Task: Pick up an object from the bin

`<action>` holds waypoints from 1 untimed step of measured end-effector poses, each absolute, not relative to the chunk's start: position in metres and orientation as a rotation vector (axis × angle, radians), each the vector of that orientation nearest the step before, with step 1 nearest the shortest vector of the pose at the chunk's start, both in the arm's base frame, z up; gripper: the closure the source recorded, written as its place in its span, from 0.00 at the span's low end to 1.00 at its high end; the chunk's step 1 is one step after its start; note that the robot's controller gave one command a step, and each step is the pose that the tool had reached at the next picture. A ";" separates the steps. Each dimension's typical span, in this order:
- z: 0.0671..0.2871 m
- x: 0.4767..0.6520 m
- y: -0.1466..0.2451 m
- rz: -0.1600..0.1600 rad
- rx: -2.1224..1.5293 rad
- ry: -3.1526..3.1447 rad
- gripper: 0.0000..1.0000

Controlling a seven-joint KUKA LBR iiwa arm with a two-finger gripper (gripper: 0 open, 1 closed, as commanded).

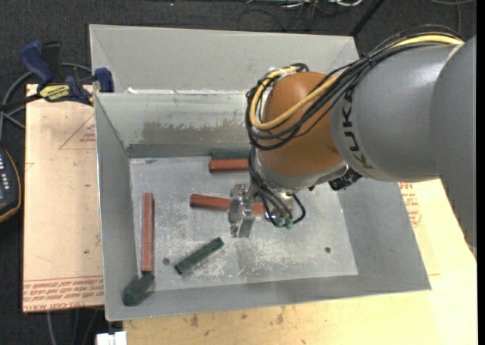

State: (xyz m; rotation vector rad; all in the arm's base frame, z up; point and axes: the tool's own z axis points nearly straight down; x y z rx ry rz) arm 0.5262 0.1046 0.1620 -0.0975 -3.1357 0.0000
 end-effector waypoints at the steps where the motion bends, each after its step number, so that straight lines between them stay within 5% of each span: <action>1: 0.164 0.527 0.105 -0.001 -0.098 -3.140 0.00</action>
Offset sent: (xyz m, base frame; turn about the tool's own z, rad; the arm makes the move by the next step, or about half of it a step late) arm 0.0000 0.0000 0.0000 0.0000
